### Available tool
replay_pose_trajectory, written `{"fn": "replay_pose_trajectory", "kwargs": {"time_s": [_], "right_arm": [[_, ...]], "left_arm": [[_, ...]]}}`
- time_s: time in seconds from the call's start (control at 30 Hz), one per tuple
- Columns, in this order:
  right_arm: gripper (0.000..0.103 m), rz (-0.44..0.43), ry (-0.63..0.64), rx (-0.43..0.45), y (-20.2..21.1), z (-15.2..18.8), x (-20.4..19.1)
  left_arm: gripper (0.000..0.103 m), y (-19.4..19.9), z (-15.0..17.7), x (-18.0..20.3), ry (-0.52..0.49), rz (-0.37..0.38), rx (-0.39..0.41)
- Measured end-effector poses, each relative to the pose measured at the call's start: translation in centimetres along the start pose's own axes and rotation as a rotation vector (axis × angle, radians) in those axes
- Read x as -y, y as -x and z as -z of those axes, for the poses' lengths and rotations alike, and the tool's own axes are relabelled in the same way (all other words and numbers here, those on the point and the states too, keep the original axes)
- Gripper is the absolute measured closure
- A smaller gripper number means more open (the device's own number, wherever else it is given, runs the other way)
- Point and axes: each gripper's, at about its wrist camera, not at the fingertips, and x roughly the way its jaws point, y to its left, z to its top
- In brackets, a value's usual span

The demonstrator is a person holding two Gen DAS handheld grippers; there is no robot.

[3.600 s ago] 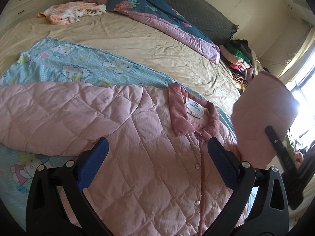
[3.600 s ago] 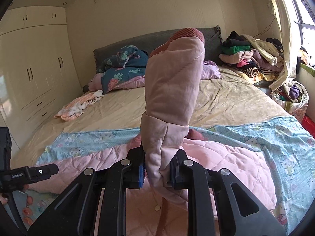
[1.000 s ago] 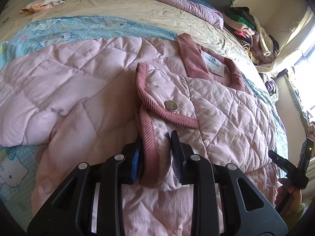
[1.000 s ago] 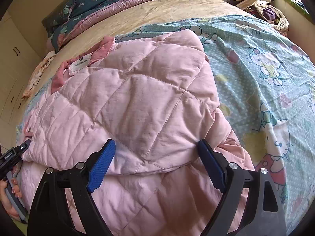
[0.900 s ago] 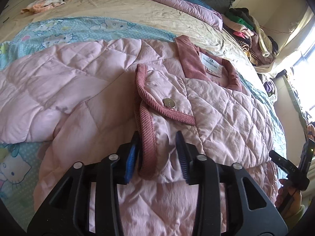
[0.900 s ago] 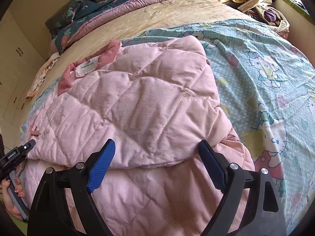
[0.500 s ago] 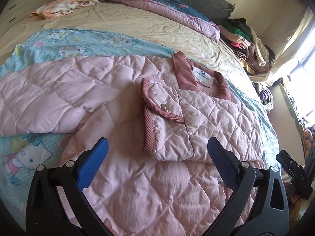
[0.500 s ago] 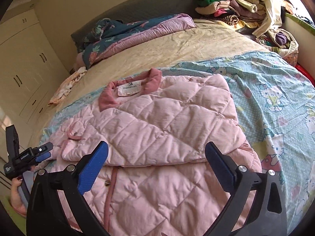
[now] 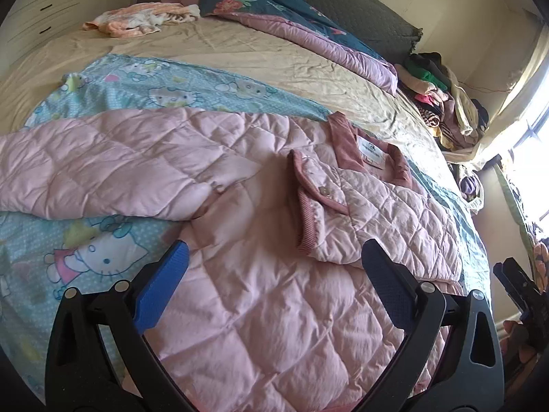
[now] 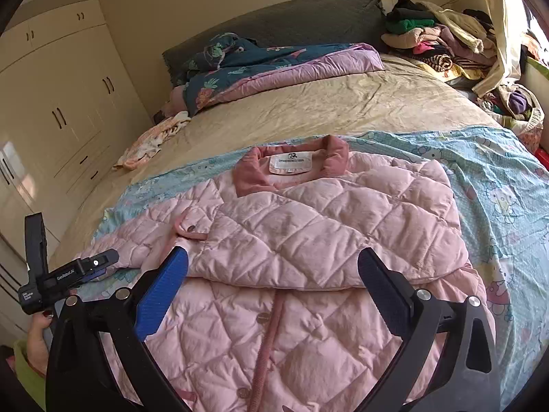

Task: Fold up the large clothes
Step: 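Move the left tool to the other sleeve and grasp its cuff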

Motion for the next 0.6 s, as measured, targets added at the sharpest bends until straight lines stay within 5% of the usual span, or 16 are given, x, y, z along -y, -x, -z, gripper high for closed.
{"fn": "replay_pose_trajectory", "kwargs": {"time_s": [0.6], "right_arm": [[0.004, -0.089, 0.151, -0.049, -3.0, 0.1, -10.1]], "left_arm": [[0.009, 2.1, 0.9, -7.5, 0.135, -0.068, 0.037]]}}
